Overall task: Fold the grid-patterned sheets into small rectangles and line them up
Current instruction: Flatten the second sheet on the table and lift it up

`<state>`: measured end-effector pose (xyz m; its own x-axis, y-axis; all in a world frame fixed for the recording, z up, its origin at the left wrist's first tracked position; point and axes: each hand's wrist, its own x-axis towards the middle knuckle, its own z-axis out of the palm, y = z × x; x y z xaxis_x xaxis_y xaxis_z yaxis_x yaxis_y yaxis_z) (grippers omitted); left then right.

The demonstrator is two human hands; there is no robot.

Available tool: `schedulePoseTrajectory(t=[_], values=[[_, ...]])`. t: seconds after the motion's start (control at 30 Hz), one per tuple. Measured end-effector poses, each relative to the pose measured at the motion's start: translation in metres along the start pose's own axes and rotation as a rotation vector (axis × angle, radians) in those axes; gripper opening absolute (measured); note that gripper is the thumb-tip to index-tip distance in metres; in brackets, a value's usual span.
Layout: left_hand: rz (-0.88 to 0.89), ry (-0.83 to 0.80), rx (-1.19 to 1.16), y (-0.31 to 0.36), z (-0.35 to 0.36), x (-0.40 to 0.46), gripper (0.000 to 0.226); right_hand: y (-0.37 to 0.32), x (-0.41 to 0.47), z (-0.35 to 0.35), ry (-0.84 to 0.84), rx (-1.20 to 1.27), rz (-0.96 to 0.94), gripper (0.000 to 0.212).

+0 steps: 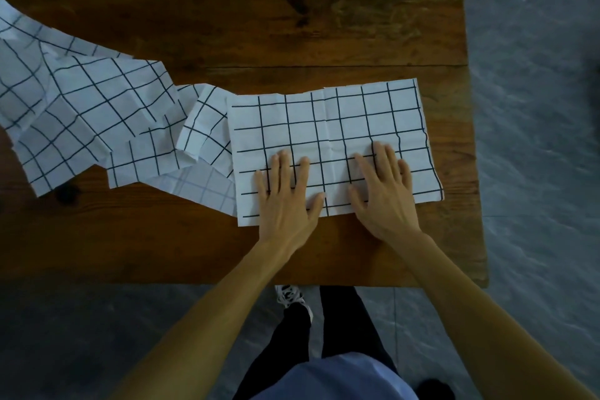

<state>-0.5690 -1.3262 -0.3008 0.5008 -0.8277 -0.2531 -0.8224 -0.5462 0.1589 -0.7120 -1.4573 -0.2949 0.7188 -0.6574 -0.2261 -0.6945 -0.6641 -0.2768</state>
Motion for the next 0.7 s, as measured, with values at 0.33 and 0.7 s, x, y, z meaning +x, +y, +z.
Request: schedulePoseTrajectory(t=[0.33,0.7], values=[[-0.040,-0.005,-0.007,-0.001,0.004,-0.002,0.076,0.000,-0.005,0.007,0.007,-0.040,0.044,0.068],[-0.075,-0.024,-0.016,-0.003,0.003,0.001,0.078,0.002,0.013,0.010,-0.024,-0.066,0.031,0.069]])
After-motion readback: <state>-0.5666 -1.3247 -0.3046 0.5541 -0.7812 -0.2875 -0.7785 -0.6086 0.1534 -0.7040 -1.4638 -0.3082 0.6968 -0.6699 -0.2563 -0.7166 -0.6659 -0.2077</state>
